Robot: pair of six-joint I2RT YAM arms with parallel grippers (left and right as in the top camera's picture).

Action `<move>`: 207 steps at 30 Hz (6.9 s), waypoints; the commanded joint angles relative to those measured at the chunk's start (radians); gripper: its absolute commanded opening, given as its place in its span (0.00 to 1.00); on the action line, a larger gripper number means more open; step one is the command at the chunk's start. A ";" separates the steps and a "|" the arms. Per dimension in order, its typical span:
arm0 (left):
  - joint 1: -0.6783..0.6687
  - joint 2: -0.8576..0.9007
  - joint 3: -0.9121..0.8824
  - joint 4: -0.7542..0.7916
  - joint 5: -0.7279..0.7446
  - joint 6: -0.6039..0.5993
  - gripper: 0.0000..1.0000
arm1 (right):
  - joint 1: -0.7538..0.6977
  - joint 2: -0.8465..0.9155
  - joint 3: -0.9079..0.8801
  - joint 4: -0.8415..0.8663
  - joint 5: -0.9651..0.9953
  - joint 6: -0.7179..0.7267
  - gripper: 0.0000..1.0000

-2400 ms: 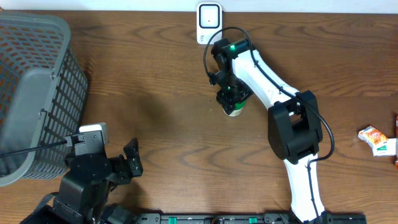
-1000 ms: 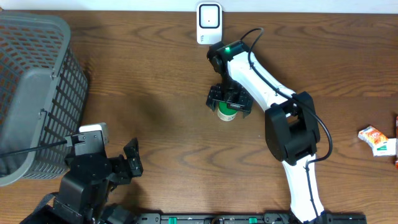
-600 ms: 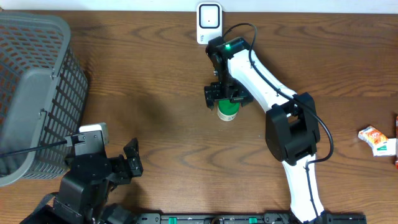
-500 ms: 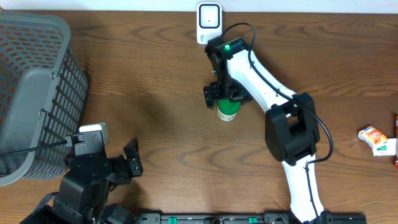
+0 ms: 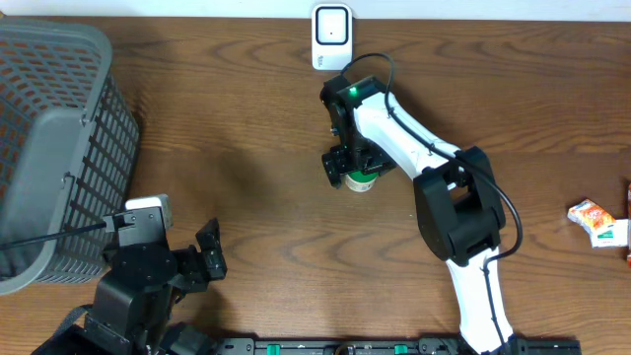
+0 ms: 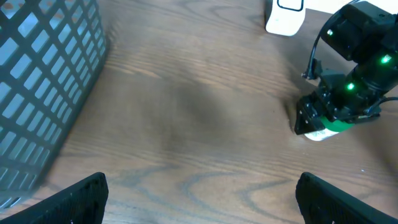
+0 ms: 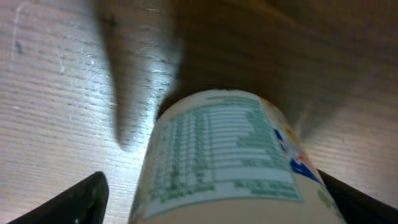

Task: Scan the item barcode
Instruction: 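Set the jar down and adjust the right gripper's grip on it, then lift the green-lidded jar with the right gripper and tilt it, then hold the jar label against the scanner window with the right gripper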

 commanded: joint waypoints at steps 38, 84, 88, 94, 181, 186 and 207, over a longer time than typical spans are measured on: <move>0.007 0.002 0.011 -0.001 -0.014 -0.004 0.97 | 0.011 -0.003 -0.040 -0.025 -0.019 0.312 0.70; 0.007 0.007 -0.018 0.000 -0.014 -0.004 0.97 | 0.072 -0.068 -0.045 0.064 0.014 0.674 0.98; 0.007 0.007 -0.018 -0.001 -0.014 -0.004 0.97 | 0.072 -0.068 -0.050 0.072 0.032 0.635 0.99; 0.007 0.007 -0.018 0.000 -0.014 -0.004 0.97 | 0.072 -0.068 -0.062 0.078 0.032 0.640 0.90; 0.007 0.007 -0.018 -0.001 -0.013 -0.004 0.97 | -0.280 -0.069 0.266 -0.438 -0.725 0.134 0.54; 0.007 0.007 -0.018 -0.001 -0.013 -0.004 0.97 | -0.278 -0.069 0.266 -0.438 -0.724 0.133 0.55; 0.007 0.007 -0.018 -0.001 -0.013 -0.004 0.97 | -0.148 -0.069 0.257 0.435 -0.135 0.009 0.51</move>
